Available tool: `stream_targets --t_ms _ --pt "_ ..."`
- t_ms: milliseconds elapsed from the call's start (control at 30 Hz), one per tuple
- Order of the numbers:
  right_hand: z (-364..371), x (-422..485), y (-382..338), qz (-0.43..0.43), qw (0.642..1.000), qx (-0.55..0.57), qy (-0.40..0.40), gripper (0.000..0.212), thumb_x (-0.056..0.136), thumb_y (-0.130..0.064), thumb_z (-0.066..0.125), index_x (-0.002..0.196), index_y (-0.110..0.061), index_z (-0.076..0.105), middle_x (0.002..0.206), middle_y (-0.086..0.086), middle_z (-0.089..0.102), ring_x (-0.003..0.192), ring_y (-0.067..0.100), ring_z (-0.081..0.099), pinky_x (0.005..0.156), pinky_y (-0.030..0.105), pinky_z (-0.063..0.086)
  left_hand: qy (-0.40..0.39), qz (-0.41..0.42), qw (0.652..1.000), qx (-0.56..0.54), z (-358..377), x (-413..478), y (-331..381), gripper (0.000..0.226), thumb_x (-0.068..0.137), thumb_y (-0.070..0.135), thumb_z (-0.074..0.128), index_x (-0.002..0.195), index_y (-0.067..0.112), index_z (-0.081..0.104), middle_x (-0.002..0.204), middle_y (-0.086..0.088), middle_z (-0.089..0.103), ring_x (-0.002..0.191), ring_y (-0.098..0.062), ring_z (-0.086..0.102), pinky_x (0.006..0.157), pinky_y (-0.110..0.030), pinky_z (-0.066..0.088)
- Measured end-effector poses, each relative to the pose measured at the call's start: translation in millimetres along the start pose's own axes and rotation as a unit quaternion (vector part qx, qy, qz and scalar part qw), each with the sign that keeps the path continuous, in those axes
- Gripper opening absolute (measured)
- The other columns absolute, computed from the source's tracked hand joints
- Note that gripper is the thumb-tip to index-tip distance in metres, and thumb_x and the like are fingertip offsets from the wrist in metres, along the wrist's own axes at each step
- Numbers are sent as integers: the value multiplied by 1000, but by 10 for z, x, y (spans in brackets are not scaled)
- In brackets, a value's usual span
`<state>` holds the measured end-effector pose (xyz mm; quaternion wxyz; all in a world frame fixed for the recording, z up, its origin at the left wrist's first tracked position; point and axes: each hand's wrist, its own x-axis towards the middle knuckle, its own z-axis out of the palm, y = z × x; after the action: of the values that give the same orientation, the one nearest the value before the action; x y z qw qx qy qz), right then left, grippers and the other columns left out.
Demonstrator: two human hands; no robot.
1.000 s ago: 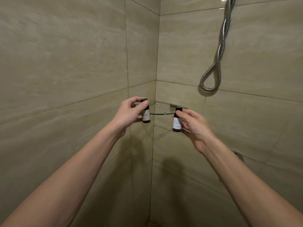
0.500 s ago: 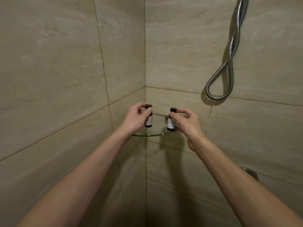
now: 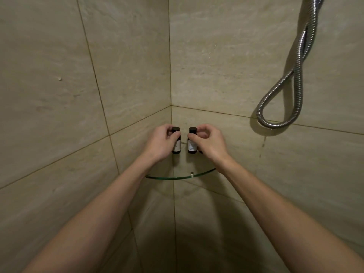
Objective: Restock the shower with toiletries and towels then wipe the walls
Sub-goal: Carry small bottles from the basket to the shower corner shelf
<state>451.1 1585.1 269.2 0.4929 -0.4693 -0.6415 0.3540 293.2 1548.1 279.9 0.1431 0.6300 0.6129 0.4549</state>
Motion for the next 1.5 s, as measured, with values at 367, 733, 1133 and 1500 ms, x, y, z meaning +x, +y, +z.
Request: stream_targets --t_ms 367,733,1133,1500 --pt "-52 9 74 -68 990 -120 -28 39 83 -35 79 115 -21 63 93 -10 70 84 5 67 79 28 57 22 -33 994 100 1 -58 -17 33 83 22 78 115 21 69 90 10 73 90 -7 68 84 -28 55" --pt "85 52 94 -63 943 -326 -8 25 84 -39 77 102 -23 68 87 -4 70 83 17 67 69 36 57 81 -49 978 185 202 74 23 15 82 20 75 95 15 70 90 -6 73 87 -27 70 76 -42 60" --pt "203 128 78 -40 943 -330 7 27 83 -42 77 102 -25 71 82 -5 72 79 15 69 70 39 60 105 -47 974 196 245 92 -19 18 89 19 74 105 13 69 96 -6 73 90 -24 69 70 -32 51" --pt "90 79 61 -43 948 -317 -5 28 85 -42 75 107 -24 73 94 -8 74 86 12 69 76 36 60 69 -52 978 191 92 -70 37 23 93 27 69 112 15 65 103 -6 71 96 -23 68 76 -30 57"
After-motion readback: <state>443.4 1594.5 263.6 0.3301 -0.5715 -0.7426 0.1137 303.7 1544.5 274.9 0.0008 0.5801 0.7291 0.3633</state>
